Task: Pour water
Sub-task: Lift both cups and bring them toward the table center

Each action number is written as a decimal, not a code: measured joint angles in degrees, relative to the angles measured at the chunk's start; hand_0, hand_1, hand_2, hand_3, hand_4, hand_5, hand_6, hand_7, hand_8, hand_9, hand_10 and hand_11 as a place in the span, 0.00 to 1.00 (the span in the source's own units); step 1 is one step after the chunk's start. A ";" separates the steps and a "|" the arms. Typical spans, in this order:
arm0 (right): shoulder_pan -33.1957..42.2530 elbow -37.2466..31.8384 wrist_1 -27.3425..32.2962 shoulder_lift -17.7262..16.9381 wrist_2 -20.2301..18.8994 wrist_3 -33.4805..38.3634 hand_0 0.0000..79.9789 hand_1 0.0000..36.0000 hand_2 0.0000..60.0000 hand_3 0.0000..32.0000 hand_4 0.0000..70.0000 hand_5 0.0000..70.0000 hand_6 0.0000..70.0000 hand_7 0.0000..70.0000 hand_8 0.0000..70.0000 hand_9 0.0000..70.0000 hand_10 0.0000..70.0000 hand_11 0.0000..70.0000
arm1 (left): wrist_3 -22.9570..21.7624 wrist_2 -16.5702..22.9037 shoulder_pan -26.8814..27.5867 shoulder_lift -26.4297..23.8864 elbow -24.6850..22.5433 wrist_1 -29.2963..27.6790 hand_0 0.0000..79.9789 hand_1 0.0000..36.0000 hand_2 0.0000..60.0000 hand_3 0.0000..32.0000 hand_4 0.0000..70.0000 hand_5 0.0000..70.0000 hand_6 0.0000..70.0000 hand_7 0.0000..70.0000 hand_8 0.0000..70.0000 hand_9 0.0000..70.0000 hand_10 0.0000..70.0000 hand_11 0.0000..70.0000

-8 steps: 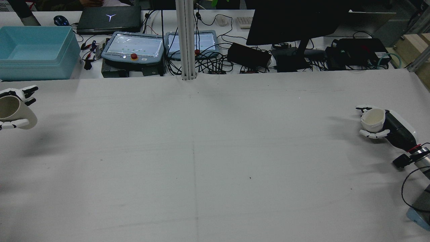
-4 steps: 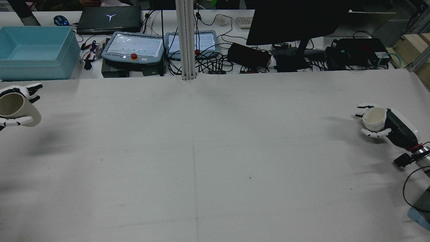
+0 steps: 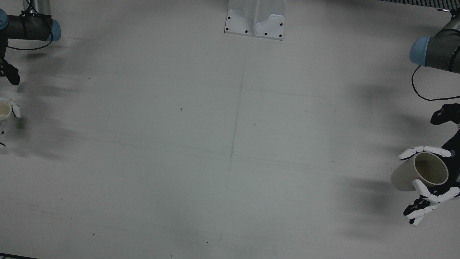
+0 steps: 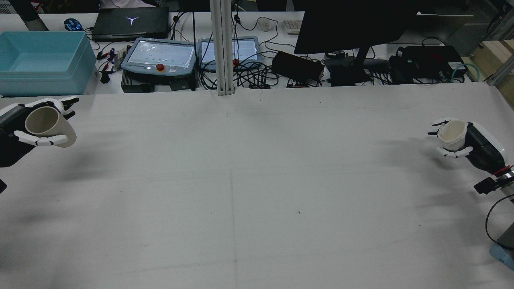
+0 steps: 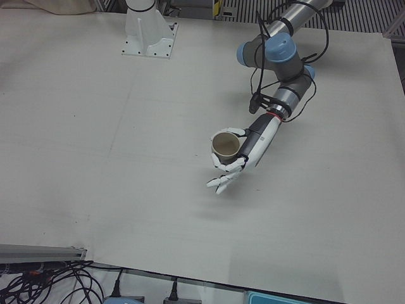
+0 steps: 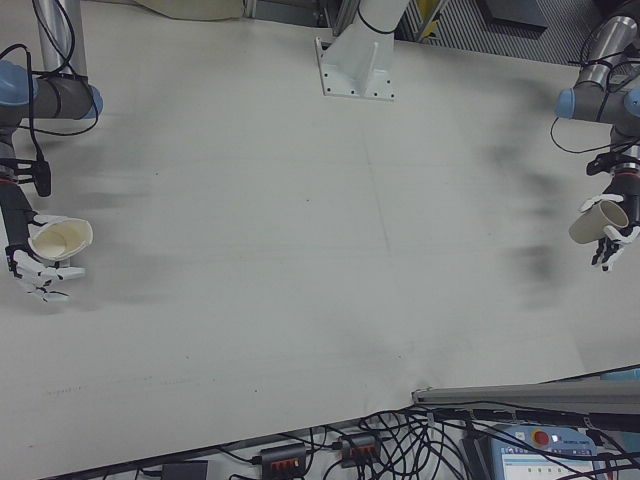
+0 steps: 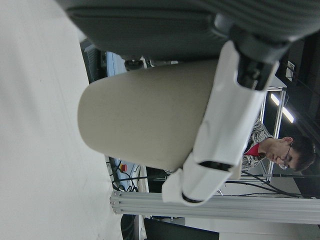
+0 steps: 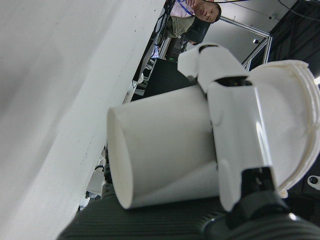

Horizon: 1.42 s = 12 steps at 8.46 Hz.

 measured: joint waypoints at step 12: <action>6.72 29.20 -27.18 -1.60 -3.88 -3.14 1.00 1.00 0.76 0.00 0.46 0.40 1.00 1.00 0.88 1.00 0.30 0.49 | 3.42 -0.78 14.16 -16.32 2.81 9.98 1.00 1.00 1.00 0.00 0.48 1.00 0.28 0.19 0.17 0.08 0.11 0.23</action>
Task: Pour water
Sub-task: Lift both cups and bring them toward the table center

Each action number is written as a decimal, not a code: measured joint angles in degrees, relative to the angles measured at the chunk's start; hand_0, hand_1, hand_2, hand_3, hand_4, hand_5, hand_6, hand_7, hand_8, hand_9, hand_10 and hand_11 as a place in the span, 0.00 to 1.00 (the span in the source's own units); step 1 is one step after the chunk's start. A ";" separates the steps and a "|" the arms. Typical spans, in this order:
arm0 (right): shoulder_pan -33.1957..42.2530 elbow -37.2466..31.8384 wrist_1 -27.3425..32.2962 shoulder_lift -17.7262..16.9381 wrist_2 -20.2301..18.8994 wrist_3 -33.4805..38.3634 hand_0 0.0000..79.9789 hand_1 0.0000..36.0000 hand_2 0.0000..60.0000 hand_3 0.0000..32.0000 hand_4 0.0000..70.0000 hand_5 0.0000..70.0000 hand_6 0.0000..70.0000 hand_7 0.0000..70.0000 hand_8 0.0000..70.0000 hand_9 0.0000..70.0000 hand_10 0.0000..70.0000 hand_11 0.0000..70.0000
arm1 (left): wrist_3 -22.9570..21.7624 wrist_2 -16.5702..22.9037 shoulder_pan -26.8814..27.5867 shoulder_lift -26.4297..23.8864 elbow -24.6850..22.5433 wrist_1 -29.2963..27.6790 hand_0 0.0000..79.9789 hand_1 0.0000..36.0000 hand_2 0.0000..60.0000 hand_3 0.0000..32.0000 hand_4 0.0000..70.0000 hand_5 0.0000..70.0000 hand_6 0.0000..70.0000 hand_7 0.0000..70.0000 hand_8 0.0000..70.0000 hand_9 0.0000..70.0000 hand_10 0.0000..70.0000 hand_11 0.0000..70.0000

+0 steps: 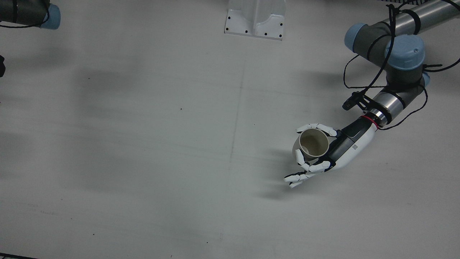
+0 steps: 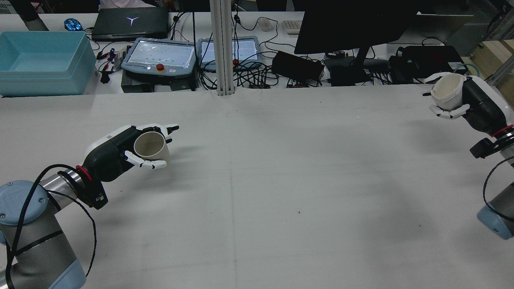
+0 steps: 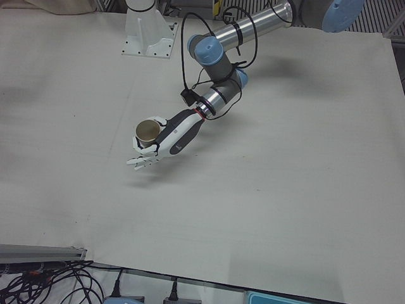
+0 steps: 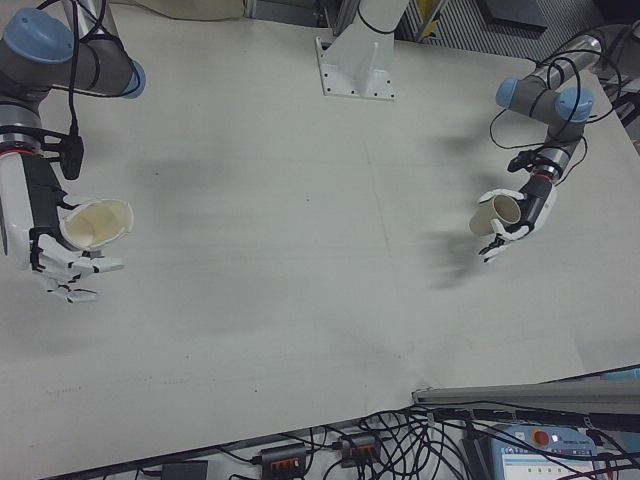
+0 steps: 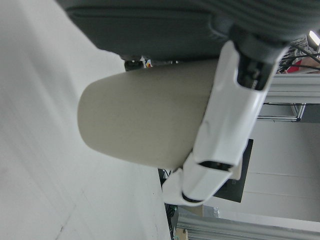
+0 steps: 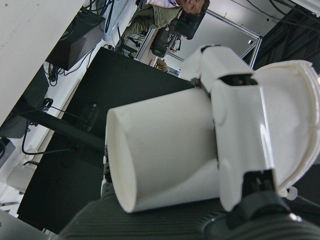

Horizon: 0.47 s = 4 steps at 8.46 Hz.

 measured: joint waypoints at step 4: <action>0.24 11.95 -11.91 1.78 -2.20 -4.96 1.00 1.00 0.76 0.00 0.45 0.40 1.00 1.00 0.88 1.00 0.30 0.49 | 1.73 -0.02 3.47 -7.14 3.32 1.59 1.00 1.00 1.00 0.00 0.50 1.00 0.29 0.20 0.17 0.09 0.12 0.23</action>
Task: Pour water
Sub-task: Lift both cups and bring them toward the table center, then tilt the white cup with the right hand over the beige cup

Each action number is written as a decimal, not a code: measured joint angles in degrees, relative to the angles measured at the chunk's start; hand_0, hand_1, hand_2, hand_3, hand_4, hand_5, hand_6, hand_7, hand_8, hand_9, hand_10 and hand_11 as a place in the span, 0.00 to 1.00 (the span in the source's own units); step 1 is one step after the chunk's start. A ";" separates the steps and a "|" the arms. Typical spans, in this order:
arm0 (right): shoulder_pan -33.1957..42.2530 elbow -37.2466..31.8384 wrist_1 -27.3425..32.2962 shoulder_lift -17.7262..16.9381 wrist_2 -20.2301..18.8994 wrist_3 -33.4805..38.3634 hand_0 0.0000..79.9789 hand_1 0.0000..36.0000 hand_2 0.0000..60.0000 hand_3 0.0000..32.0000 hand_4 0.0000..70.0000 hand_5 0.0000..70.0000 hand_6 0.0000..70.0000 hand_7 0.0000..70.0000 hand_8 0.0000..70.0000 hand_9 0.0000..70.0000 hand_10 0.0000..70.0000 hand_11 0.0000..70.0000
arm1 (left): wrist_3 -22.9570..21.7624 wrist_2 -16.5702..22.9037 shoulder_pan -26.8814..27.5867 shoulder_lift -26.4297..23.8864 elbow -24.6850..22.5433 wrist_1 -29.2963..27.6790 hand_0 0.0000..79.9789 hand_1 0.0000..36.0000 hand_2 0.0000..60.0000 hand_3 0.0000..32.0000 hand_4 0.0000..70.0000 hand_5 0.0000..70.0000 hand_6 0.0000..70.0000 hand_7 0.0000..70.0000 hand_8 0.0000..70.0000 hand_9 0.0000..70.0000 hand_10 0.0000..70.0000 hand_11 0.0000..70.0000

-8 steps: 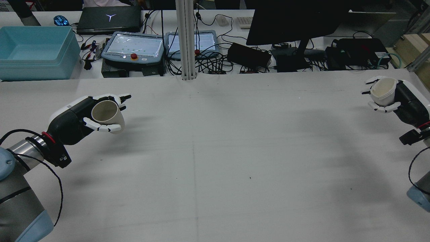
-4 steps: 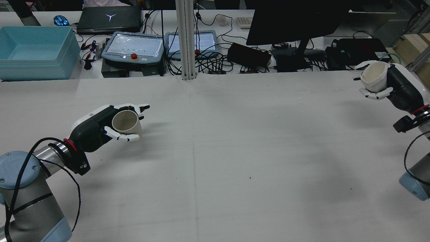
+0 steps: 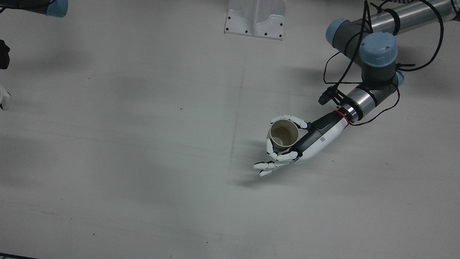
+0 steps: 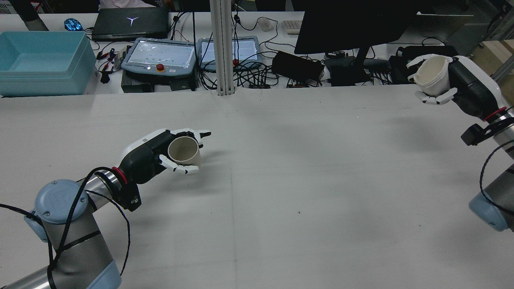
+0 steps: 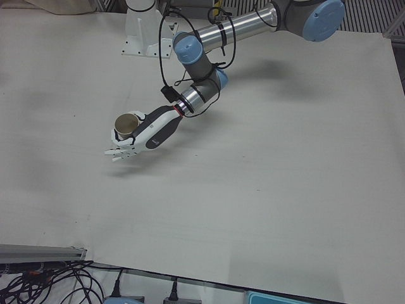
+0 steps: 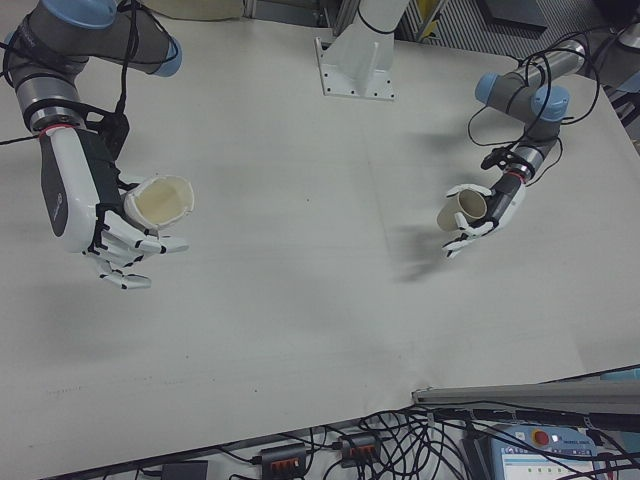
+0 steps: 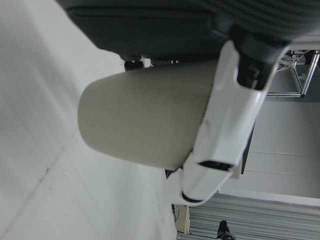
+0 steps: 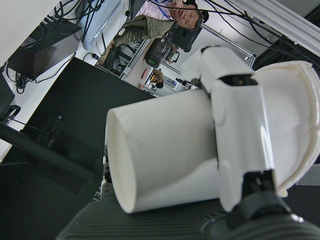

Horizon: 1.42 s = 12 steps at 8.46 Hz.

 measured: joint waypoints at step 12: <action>-4.64 16.06 -20.22 9.36 0.23 -12.56 1.00 1.00 1.00 0.00 0.60 0.42 1.00 1.00 0.85 1.00 0.30 0.49 | 5.36 -0.22 6.83 -26.77 25.99 -2.29 1.00 1.00 1.00 0.00 0.53 1.00 0.37 0.27 0.20 0.13 0.13 0.25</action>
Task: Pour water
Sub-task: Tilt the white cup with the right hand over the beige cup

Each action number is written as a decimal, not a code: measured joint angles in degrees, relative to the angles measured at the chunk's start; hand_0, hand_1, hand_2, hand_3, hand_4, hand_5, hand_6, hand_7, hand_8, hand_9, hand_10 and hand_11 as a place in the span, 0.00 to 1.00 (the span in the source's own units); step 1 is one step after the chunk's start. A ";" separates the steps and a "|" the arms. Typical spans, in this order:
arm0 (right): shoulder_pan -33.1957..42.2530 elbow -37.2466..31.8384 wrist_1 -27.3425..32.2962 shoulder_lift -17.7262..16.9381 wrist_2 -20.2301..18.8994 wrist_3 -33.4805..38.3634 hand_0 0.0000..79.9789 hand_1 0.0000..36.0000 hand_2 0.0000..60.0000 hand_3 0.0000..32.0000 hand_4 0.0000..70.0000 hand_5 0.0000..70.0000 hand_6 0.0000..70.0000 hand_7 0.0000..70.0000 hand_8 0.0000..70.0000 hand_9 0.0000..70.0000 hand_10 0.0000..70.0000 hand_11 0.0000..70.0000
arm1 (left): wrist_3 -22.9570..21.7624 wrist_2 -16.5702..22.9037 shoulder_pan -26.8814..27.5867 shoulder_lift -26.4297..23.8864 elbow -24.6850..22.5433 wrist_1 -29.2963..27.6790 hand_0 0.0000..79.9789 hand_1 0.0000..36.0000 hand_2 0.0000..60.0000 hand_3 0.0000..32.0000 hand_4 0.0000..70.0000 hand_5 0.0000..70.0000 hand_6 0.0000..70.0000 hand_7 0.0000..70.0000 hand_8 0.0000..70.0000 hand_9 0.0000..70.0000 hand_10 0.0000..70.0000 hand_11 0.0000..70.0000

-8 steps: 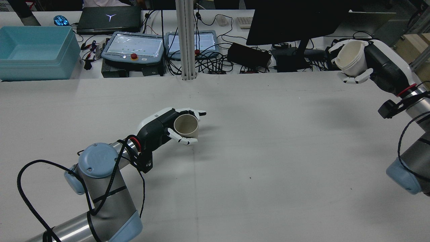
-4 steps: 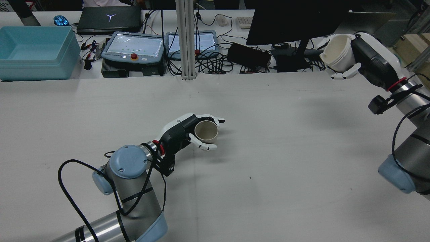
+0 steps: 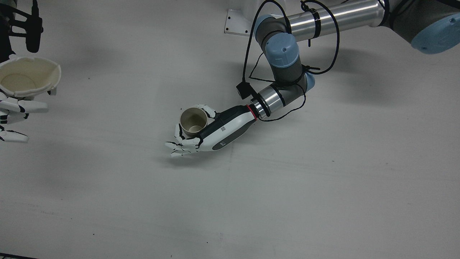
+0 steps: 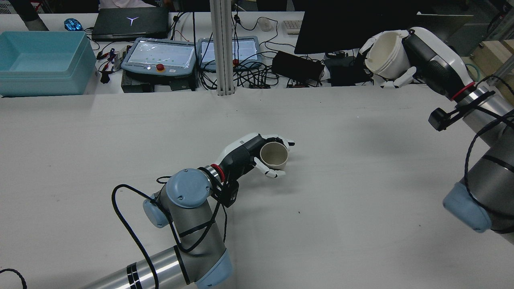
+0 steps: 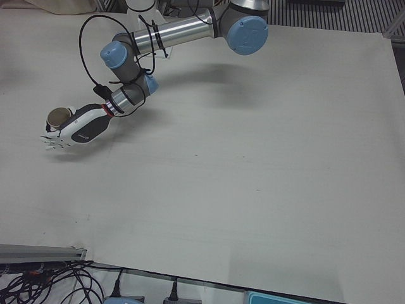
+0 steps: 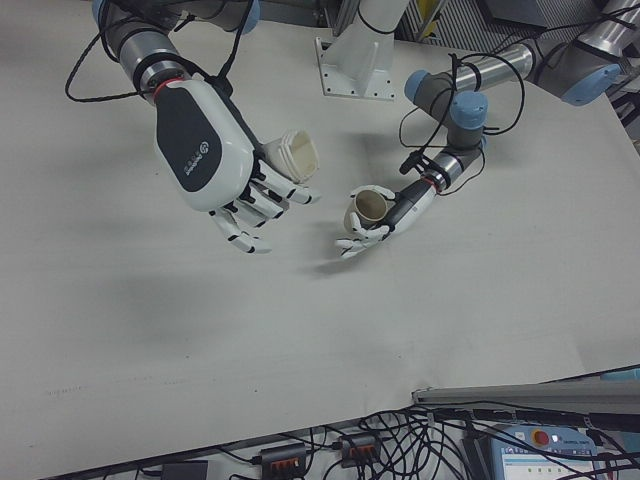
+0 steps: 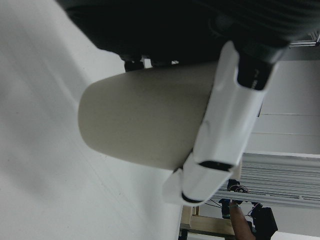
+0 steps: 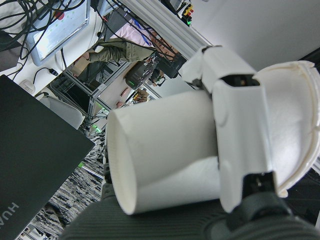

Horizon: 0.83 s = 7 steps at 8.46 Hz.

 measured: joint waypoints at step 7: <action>-8.18 4.38 -7.60 5.00 1.68 -16.16 1.00 1.00 1.00 0.00 0.72 0.43 1.00 1.00 0.78 1.00 0.20 0.35 | 0.34 -1.54 0.38 -5.81 2.70 -0.13 1.00 1.00 1.00 0.00 0.55 1.00 0.40 0.31 0.21 0.14 0.12 0.24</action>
